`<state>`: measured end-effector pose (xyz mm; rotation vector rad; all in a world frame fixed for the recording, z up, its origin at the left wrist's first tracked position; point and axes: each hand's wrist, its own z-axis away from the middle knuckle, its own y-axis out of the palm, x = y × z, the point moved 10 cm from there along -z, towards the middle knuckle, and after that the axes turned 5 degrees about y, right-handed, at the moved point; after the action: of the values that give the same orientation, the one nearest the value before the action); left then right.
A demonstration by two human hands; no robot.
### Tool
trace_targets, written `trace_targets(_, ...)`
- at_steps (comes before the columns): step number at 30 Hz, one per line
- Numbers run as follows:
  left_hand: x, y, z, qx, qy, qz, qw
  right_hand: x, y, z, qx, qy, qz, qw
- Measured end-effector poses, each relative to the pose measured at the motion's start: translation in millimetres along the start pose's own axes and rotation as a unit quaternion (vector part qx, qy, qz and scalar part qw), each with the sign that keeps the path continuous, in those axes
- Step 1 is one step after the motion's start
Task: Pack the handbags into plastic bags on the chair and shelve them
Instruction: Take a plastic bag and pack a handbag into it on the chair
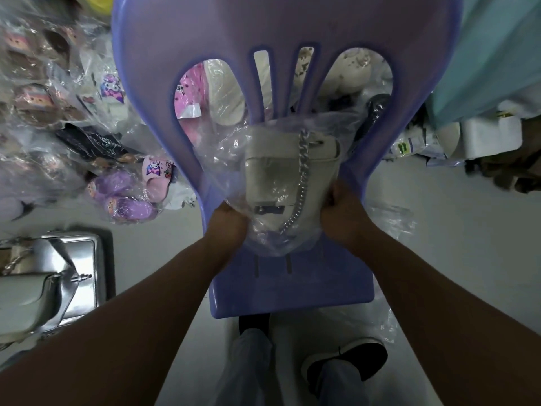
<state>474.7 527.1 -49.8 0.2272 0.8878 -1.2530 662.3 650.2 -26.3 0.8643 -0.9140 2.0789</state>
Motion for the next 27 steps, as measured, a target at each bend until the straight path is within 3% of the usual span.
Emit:
trace_targets(4,-19,-14,0,-0.044,0.06,0.023,0.997,-14,5,7,0.069,0.108,-0.19,0.973)
trace_targets(7,4,4,-16,0.014,-0.011,0.053,0.998,-29,13,12,0.123,0.206,-0.325,0.915)
trace_targets(8,17,12,-20,0.026,-0.049,0.08,0.995,-32,18,13,0.131,0.217,-0.311,0.916)
trace_targets(10,33,22,-24,0.005,-0.102,0.137,0.985,-29,23,13,0.125,0.175,-0.194,0.957)
trace_targets(12,30,29,-24,0.0,-0.114,0.171,0.979,-14,17,7,0.08,0.103,-0.095,0.987)
trace_targets(14,25,28,-24,-0.014,-0.102,0.189,0.977,4,13,0,0.059,0.063,-0.05,0.995)
trace_targets(21,-3,-5,-5,-0.055,-0.021,0.255,0.965,36,13,-1,0.077,0.024,-0.066,0.994)
trace_targets(27,-17,3,32,0.008,-0.033,0.312,0.949,8,23,19,0.091,0.121,-0.122,0.981)
